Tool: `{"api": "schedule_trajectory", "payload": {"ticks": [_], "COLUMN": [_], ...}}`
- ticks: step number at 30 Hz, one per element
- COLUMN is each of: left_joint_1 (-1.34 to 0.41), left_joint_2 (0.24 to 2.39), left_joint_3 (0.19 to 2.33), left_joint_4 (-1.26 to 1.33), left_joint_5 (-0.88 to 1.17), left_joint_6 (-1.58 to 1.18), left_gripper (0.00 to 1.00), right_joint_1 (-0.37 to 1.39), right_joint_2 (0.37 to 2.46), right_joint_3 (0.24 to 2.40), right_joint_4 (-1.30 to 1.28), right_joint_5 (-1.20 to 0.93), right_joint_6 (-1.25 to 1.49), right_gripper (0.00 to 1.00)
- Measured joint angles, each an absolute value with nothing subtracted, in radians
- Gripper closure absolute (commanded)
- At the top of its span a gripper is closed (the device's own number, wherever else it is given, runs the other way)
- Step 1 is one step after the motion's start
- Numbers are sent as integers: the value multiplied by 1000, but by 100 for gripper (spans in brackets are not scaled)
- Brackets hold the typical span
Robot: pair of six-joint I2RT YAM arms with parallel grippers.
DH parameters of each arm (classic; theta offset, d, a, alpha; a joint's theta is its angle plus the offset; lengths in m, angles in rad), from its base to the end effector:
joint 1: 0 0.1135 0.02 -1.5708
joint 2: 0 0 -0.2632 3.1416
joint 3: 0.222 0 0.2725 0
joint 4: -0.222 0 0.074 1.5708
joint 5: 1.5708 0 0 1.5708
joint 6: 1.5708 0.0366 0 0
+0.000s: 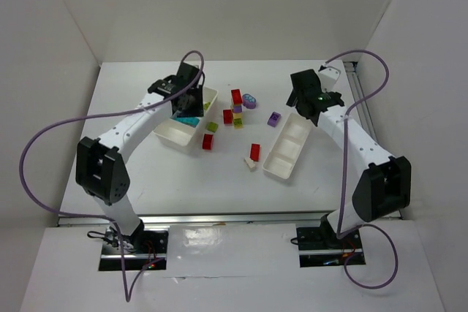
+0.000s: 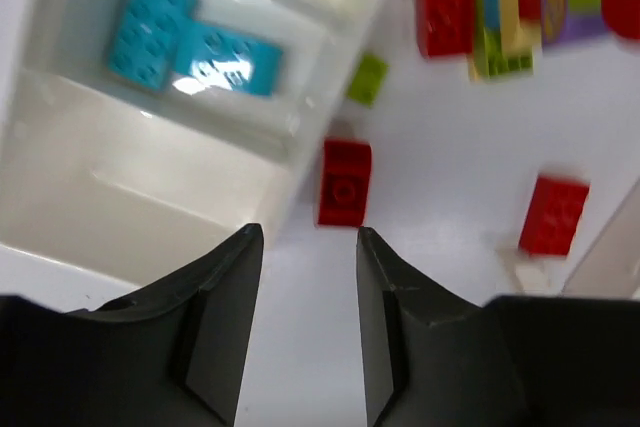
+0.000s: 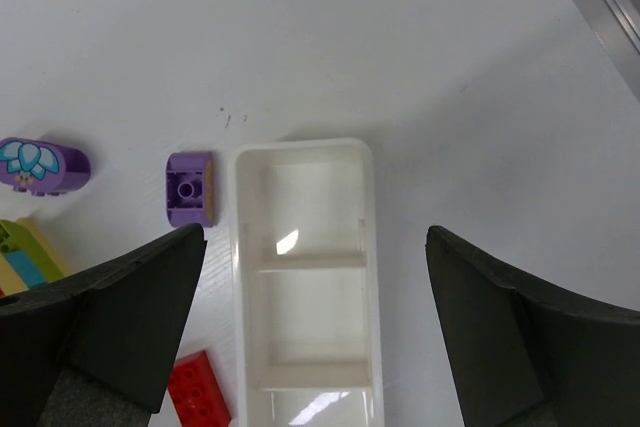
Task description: Sort the legos into containers by color
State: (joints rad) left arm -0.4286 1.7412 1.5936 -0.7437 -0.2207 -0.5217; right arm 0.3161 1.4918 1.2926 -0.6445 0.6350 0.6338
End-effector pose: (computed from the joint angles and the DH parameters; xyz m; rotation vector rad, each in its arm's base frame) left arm 0.3720 -0.1612 0.3078 -0.2087 2.4296 -0.1539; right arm 0.3303 0.0852 0.3048 0.6229 2.1399 -0.2615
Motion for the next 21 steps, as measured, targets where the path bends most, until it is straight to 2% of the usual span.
{"api": "schedule_trajectory", "payload": {"ticks": [2,3,4,6,7,15,21], "left_joint_1": [-473,-501,-529,-580,-604,-640,-634], "left_joint_2": [1695,1685,1684,1694,1703,1801,1831], "left_joint_3": [1516,1488,1467,1432,1420,1366,1349], "left_joint_4": [-730,-729,-724,-715,-710,-665,-617], "left_joint_5": [-207,-202,-196,-186,-187,-265,-296], "left_joint_6": [-516,-516,-518,-529,-538,-640,-662], "left_gripper": [33,22,19,19,26,18,21], "right_joint_1": [316,316,316,316,316,316,316], "right_joint_2": [1470,1460,1448,1428,1423,1414,1414], "right_joint_3": [1271,1258,1242,1220,1217,1217,1217], "right_joint_4": [-643,-643,-644,-646,-647,-645,-646], "right_joint_5": [630,627,623,613,611,597,594], "right_joint_6": [634,633,633,633,633,630,623], "right_gripper": [2,2,2,2,2,2,2]}}
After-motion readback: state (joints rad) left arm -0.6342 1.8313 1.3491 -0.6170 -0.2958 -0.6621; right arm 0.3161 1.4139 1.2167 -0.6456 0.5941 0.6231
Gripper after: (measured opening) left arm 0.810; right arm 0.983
